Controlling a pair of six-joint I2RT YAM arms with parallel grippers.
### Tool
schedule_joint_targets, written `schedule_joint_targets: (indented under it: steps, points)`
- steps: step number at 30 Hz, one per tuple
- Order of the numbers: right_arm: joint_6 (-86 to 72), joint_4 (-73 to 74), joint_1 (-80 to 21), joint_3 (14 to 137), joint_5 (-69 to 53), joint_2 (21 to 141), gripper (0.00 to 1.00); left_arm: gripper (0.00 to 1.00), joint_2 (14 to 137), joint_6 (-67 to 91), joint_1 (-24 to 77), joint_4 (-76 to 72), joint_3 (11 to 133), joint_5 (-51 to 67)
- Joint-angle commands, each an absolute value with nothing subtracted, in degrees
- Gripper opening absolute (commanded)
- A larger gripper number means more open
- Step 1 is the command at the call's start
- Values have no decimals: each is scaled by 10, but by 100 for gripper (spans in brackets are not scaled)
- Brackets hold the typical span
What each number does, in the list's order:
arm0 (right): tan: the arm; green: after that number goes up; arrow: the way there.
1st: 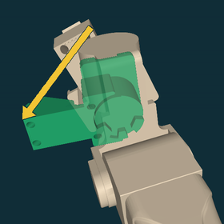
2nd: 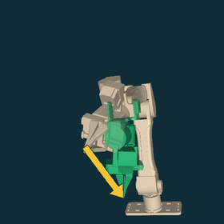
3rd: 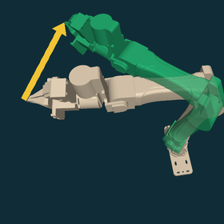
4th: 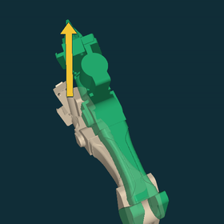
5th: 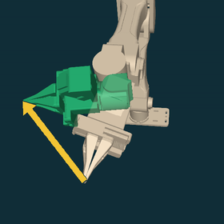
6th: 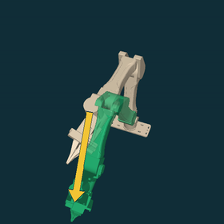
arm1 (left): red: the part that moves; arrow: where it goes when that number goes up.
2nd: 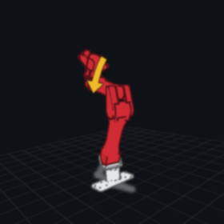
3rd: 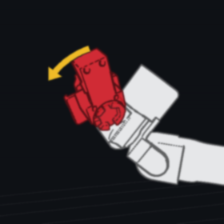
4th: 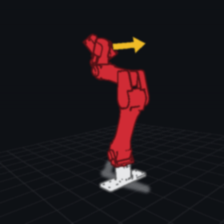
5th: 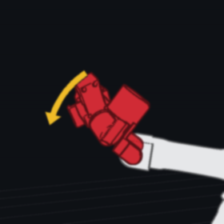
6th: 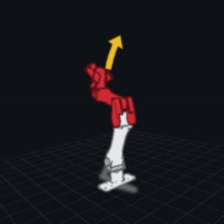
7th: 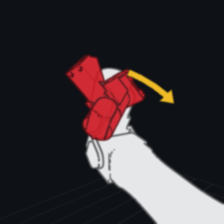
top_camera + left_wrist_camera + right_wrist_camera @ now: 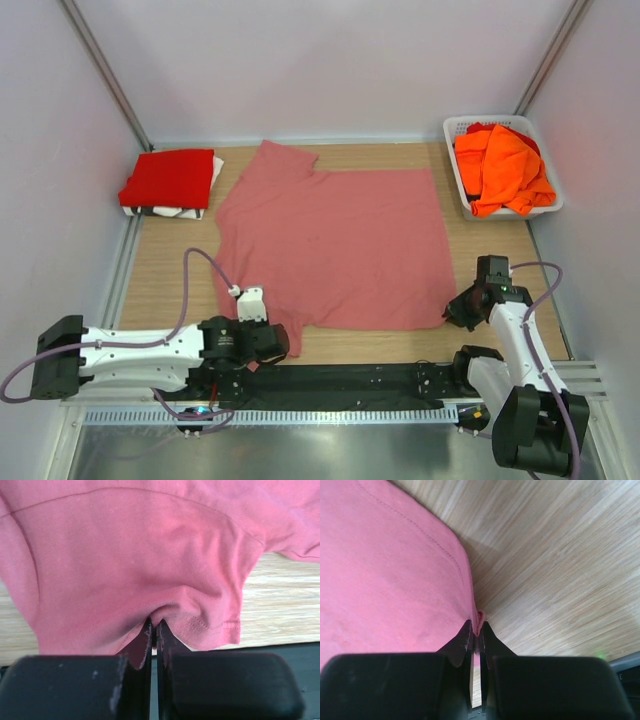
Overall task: Fold and stack the t-shirts
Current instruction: Fold the tshirt
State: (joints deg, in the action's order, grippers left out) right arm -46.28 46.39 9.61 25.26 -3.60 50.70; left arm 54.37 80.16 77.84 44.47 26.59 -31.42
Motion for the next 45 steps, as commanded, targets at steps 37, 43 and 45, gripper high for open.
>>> schedule_joint_targets:
  steps: [37,43,45]
  points:
    - [-415,301,98,519,-176,721,1,0,802,229,322,566,767,-139]
    - [-425,282,98,545,-176,767,1,0,890,183,287,567,841,-129]
    - [-424,279,98,545,-171,777,1,0,919,169,282,569,869,-135]
